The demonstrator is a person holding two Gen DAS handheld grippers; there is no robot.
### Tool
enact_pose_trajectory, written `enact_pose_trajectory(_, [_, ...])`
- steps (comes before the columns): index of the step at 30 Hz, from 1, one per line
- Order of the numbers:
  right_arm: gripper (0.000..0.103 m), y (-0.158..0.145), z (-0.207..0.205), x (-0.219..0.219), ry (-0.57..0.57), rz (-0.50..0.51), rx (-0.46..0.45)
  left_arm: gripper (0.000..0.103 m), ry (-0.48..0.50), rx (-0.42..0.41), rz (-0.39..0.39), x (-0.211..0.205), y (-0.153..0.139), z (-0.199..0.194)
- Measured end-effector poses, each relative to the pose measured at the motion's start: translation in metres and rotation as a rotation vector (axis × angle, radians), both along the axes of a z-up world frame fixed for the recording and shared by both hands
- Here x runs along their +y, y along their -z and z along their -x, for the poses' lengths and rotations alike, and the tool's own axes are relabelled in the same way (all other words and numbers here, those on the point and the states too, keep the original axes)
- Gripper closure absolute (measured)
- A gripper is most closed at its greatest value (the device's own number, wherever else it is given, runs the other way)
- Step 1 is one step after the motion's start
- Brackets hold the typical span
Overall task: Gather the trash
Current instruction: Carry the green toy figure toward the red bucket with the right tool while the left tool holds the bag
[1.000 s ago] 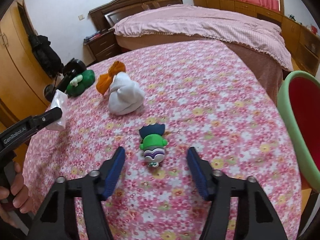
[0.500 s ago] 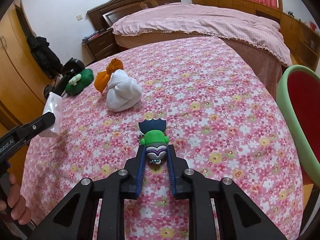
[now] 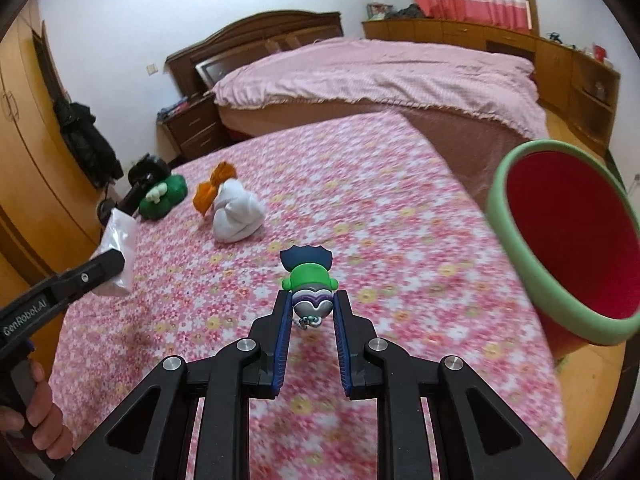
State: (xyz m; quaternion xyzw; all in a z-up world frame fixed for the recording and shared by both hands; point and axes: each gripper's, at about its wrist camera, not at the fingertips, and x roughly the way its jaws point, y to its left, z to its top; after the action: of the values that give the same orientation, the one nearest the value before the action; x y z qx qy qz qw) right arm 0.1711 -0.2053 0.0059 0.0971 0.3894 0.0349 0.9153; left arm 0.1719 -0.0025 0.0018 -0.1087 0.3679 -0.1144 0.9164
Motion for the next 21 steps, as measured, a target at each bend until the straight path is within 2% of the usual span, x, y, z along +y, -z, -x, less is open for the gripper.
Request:
enact_pose_trajectory(10, [0.082, -0.024, 0.035, -0.047, 0.122, 0.011, -0.060, 0.071, 0.096, -0.019, -0.003, -0.037, -0.011, 0.018])
enact_pose_trajectory(21, [0.082, -0.024, 0.056, -0.102, 0.235, -0.046, -0.085, 0.071, 0.210, -0.019, -0.017, -0.086, -0.020, 0.024])
